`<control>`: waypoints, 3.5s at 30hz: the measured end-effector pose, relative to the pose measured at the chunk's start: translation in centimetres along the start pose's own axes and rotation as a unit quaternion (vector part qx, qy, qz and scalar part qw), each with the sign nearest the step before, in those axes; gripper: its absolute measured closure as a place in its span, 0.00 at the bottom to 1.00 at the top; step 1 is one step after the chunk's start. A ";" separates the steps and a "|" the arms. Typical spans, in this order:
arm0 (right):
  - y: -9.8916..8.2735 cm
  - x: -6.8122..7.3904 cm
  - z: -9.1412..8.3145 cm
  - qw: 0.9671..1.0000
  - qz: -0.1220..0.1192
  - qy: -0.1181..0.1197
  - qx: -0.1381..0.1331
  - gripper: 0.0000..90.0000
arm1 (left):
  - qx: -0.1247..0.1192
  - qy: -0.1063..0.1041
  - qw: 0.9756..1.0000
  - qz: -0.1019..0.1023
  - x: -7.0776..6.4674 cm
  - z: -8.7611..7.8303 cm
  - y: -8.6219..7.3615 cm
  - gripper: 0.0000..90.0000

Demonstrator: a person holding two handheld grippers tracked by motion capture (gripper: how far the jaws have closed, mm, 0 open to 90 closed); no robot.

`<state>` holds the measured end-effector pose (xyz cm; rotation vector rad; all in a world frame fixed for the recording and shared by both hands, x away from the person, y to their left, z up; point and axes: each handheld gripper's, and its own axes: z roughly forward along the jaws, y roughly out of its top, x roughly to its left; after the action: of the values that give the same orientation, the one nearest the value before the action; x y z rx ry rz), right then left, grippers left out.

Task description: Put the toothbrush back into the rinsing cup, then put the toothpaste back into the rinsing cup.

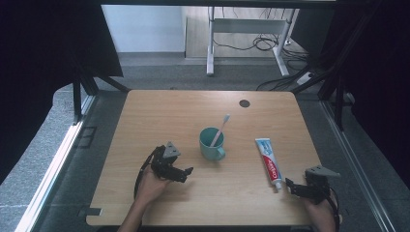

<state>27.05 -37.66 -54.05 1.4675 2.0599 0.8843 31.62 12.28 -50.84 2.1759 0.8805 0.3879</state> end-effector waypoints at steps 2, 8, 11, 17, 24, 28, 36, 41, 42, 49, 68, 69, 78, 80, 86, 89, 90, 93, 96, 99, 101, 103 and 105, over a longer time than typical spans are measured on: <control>0.0 0.0 0.0 1.000 0.000 0.000 0.000 0.14 | 0.002 0.002 1.000 -0.001 -0.1 -0.1 -0.6 0.00; 0.0 0.0 0.0 1.000 0.000 0.000 0.000 0.14 | 0.007 0.001 1.000 -0.007 -0.2 0.0 -1.9 0.00; 0.0 0.0 0.0 1.000 0.000 0.000 0.000 0.14 | 0.010 0.000 1.000 -0.009 -0.2 0.0 -2.3 0.00; 0.0 0.0 0.0 1.000 0.000 0.000 0.000 0.14 | 0.021 -0.002 1.000 -0.012 -0.6 0.1 -3.3 0.00; 0.0 0.0 0.0 1.000 -0.001 -0.001 -0.001 0.14 | 0.040 0.002 0.999 -0.006 -1.2 0.1 -4.0 0.00; 0.0 0.0 0.0 1.000 -0.001 -0.001 -0.001 0.14 | 0.050 -0.001 0.999 -0.012 -1.4 0.4 -4.6 0.00; 0.0 0.0 0.0 1.000 0.001 0.000 -0.001 0.14 | 0.051 0.004 0.998 -0.021 -1.3 0.4 -4.6 0.00; 0.0 0.0 0.0 1.000 0.002 0.001 -0.001 0.14 | 0.051 0.007 0.998 -0.024 -1.3 0.4 -4.7 0.00; 0.0 0.0 0.0 1.000 0.001 0.001 0.000 0.14 | 0.050 0.007 0.998 -0.025 -1.3 0.4 -4.7 0.00; 0.0 -0.1 0.0 1.000 -0.005 0.006 0.000 0.13 | 0.050 0.008 0.998 -0.025 -1.3 0.3 -4.7 0.00; 0.8 0.7 -0.5 0.999 -0.028 0.027 0.016 0.01 | 0.050 0.009 0.998 -0.028 -1.4 0.3 -4.7 0.00; 0.8 0.7 -0.5 0.999 -0.028 0.027 0.016 0.01 | 0.050 0.009 0.998 -0.028 -1.4 0.3 -4.7 0.00; 1.8 0.5 -1.6 0.999 -0.029 0.032 0.014 0.00 | 0.050 0.009 0.998 -0.028 -1.4 0.3 -4.7 0.00; 2.2 0.4 -1.8 0.999 -0.027 0.033 0.017 0.00 | 0.050 0.009 0.998 -0.028 -1.4 0.3 -4.7 0.00; 3.0 0.4 -2.1 0.999 -0.022 0.040 0.022 0.00 | 0.050 0.009 0.998 -0.028 -1.4 0.3 -4.7 0.00; 3.5 0.7 -2.1 0.998 -0.017 0.050 0.026 0.00 | 0.050 0.009 0.998 -0.029 -1.4 0.3 -4.7 0.00; 3.9 0.9 -2.1 0.998 -0.014 0.056 0.030 0.00 | 0.050 0.009 0.998 -0.028 -1.4 0.3 -4.7 0.00; 4.2 1.3 -1.9 0.997 -0.015 0.062 0.034 0.00 | 0.050 0.009 0.998 -0.028 -1.4 0.3 -4.7 0.00; 4.8 1.9 -1.7 0.997 -0.022 0.073 0.034 0.00 | 0.050 0.009 0.998 -0.027 -1.4 0.3 -4.7 0.00; 5.3 2.5 -1.4 0.995 -0.018 0.088 0.033 0.00 | 0.050 0.009 0.998 -0.027 -1.4 0.3 -4.7 0.00; 5.6 3.0 -1.2 0.995 -0.016 0.091 0.042 0.04 | 0.050 0.009 0.998 -0.028 -1.4 0.3 -4.7 0.00; 5.8 3.3 -1.1 0.995 -0.015 0.093 0.045 0.16 | 0.050 0.009 0.998 -0.027 -1.4 0.3 -4.7 0.00; 6.0 3.5 -1.0 0.992 -0.013 0.113 0.047 0.27 | 0.050 0.009 0.998 -0.028 -1.4 0.3 -4.7 0.00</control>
<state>29.08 -33.25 -49.01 1.4411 2.3071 0.9963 28.62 13.43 -54.52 2.2362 0.9877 0.3443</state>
